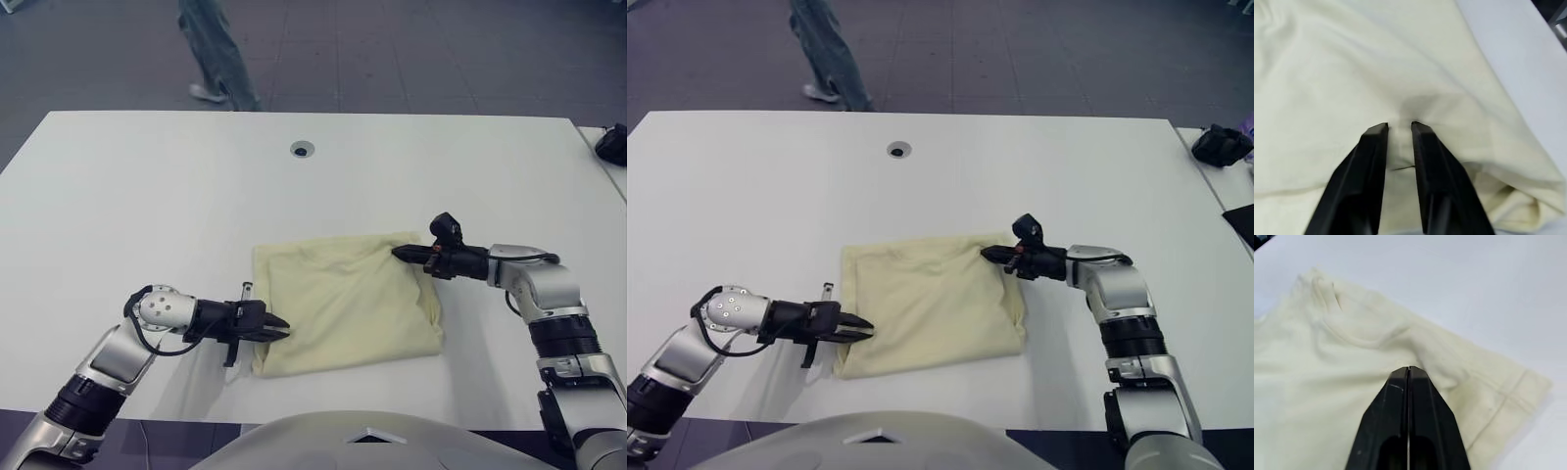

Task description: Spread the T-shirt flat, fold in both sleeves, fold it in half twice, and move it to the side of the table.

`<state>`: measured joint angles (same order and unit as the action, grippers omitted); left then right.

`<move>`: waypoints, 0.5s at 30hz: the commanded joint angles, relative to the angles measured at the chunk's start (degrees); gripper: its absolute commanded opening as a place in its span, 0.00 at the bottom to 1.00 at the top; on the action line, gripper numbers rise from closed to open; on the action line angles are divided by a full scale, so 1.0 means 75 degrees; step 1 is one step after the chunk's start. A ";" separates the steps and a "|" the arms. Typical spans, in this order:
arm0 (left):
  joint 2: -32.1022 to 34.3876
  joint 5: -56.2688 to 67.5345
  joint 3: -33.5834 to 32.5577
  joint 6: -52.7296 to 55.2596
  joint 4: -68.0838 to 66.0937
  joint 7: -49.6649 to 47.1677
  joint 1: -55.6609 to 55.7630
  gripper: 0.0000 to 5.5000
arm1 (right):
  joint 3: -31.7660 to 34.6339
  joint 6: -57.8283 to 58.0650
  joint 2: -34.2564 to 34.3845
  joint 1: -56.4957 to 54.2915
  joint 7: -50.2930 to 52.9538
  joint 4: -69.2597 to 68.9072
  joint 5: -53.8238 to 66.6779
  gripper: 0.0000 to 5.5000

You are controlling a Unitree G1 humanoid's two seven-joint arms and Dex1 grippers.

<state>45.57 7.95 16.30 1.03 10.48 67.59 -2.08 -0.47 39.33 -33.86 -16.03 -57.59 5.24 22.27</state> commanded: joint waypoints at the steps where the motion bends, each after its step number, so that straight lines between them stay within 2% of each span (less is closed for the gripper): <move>1: 0.0199 -0.0157 -0.0458 0.0082 0.0182 -0.0322 0.0348 0.29 | 0.0275 0.0528 -0.0395 0.0132 0.0094 -0.1412 0.0407 0.00; 4: 0.0360 0.0300 -0.0764 0.0494 0.1058 -0.0243 0.0271 0.38 | -0.0061 0.0304 -0.0709 0.0340 0.0124 -0.1942 0.0091 0.00; 8: 0.0802 0.0458 -0.0870 0.0782 0.1969 -0.0063 -0.0360 0.50 | -0.0783 -0.0713 -0.0756 0.0075 0.0419 -0.1308 -0.0941 0.00; 12: 0.1145 -0.0302 -0.0693 0.0540 0.2127 -0.0216 -0.0757 0.60 | -0.1760 -0.1912 -0.0583 -0.0248 0.0507 -0.0199 -0.2079 0.00; 15: 0.1197 -0.1416 -0.0366 -0.0064 0.1559 -0.0586 -0.0600 0.71 | -0.2579 -0.3057 -0.0862 -0.0405 0.0560 0.0554 -0.3293 0.00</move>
<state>53.52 2.73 11.86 3.55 25.22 65.06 -7.53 -15.73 21.02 -38.27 -17.93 -53.70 5.67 3.84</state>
